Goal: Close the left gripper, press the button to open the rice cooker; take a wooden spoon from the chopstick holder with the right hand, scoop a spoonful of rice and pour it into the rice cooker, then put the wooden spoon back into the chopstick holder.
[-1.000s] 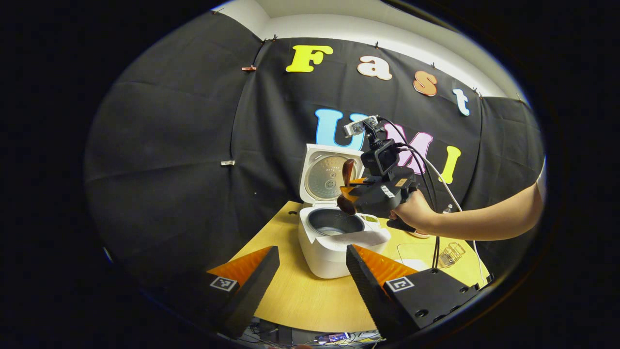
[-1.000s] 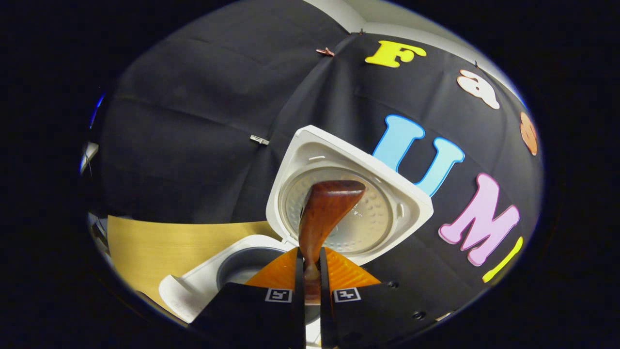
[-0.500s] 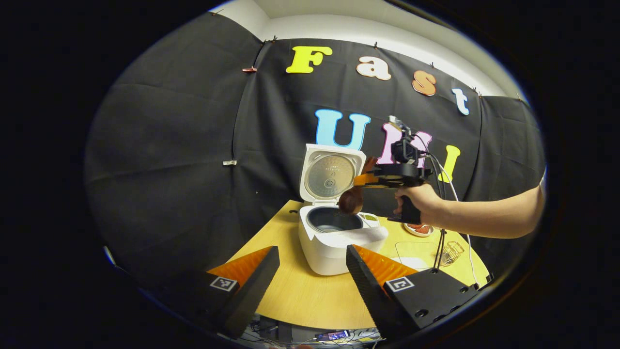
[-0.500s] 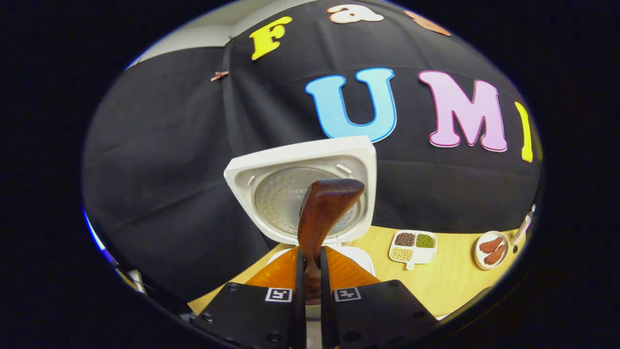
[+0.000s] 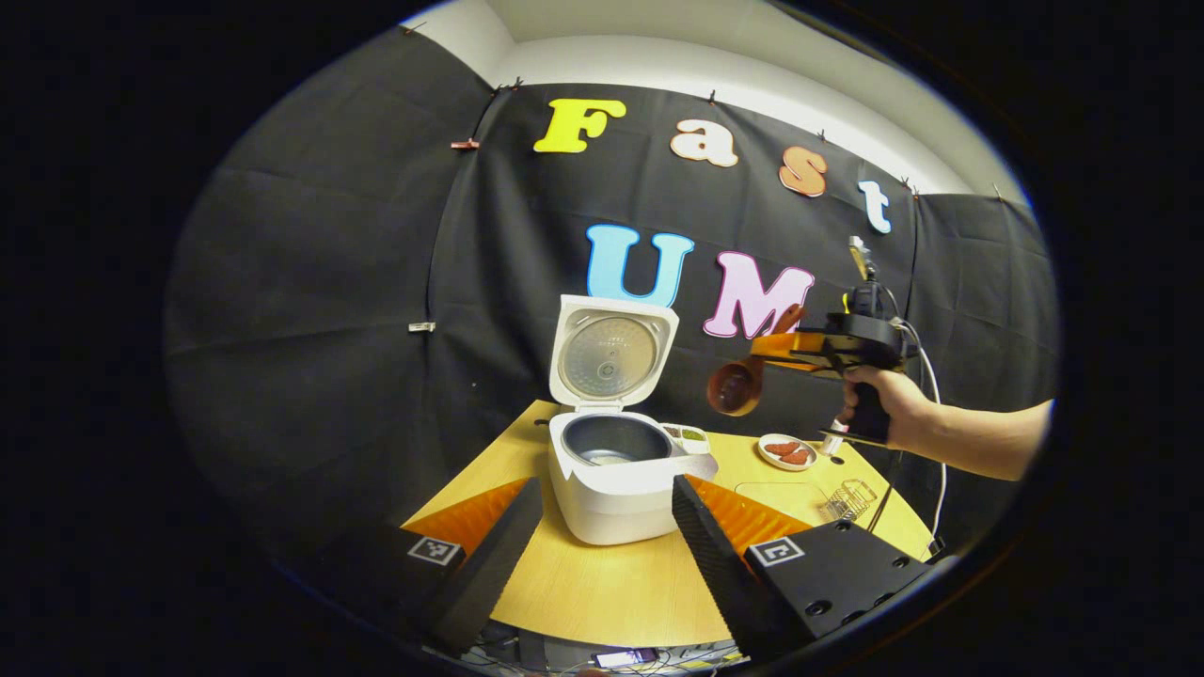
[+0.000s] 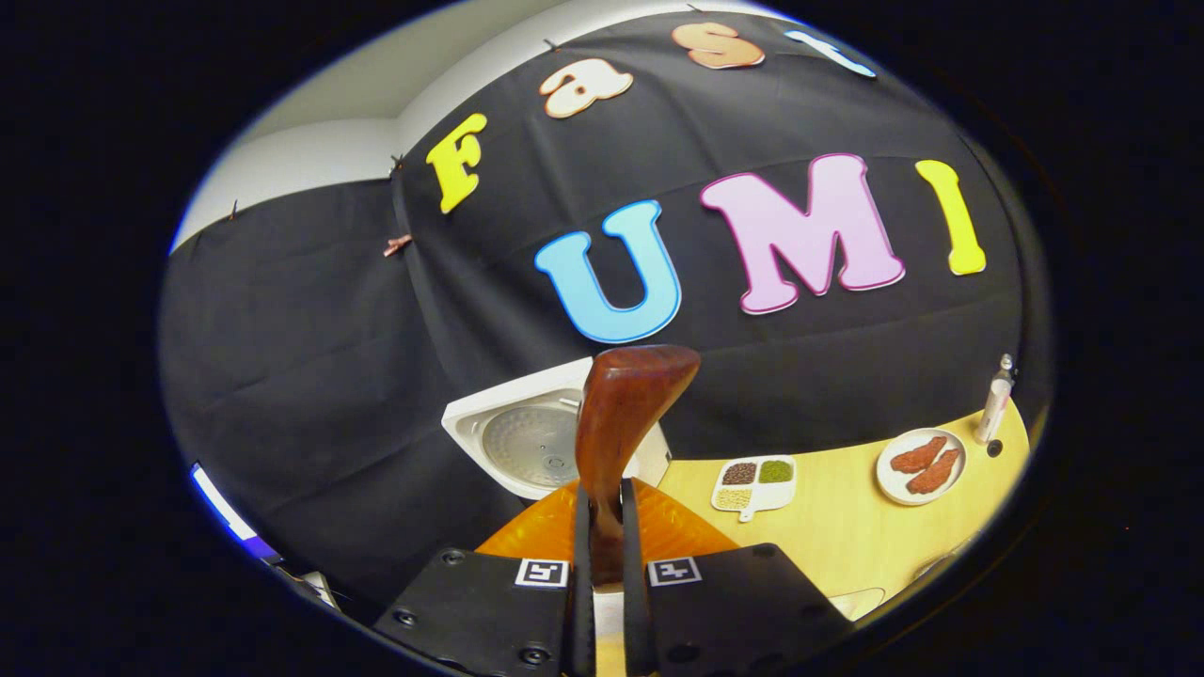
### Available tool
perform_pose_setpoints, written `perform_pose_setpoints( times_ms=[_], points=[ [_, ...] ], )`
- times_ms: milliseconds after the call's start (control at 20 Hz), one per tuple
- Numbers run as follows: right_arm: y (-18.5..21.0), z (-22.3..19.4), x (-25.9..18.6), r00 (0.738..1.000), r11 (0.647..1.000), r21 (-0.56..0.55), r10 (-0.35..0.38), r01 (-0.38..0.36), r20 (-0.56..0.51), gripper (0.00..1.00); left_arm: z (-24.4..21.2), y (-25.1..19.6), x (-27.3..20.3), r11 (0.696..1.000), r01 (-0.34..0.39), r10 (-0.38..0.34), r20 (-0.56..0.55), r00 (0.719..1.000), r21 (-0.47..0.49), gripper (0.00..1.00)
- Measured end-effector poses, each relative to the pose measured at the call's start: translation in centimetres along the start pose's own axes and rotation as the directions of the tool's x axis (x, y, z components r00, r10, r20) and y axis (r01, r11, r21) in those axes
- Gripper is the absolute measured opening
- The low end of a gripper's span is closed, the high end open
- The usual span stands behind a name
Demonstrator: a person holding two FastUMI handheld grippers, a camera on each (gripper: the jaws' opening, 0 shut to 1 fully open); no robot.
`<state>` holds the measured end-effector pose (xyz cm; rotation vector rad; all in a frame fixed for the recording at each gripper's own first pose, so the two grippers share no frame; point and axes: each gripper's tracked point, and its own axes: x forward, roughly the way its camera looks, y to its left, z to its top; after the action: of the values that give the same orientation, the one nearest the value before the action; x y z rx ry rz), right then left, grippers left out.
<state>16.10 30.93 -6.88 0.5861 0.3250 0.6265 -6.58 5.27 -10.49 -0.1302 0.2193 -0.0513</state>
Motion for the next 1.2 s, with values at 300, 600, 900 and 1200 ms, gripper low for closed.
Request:
perform_pose_setpoints(
  times_ms=[300, 600, 900, 1200],
  points=[
    [-10.2, 3.1, -9.4, 0.988, 0.990, 0.052, -0.134, 0.130, 0.073, 0.16, 0.6, -3.3, 1.0, 0.999, 0.043, -0.043, 0.014, 0.999, 0.000, 0.96],
    [-21.7, 1.4, -17.3, 0.939, 0.941, 0.031, -0.338, 0.337, 0.070, 0.16, 0.9, -6.0, 2.3, 0.998, 0.065, -0.065, 0.011, 0.998, 0.012, 0.95],
    [-29.9, -3.5, -19.4, 0.892, 0.892, -0.017, -0.453, 0.452, -0.012, 0.16, 1.9, -7.3, 3.1, 0.999, 0.034, -0.034, 0.018, 0.999, 0.032, 0.95],
    [-34.9, -8.5, -18.4, 0.863, 0.868, -0.043, -0.496, 0.494, -0.100, 0.16, 1.8, -7.6, 2.7, 0.998, -0.036, 0.036, 0.001, 0.999, 0.043, 0.95]
  ],
)
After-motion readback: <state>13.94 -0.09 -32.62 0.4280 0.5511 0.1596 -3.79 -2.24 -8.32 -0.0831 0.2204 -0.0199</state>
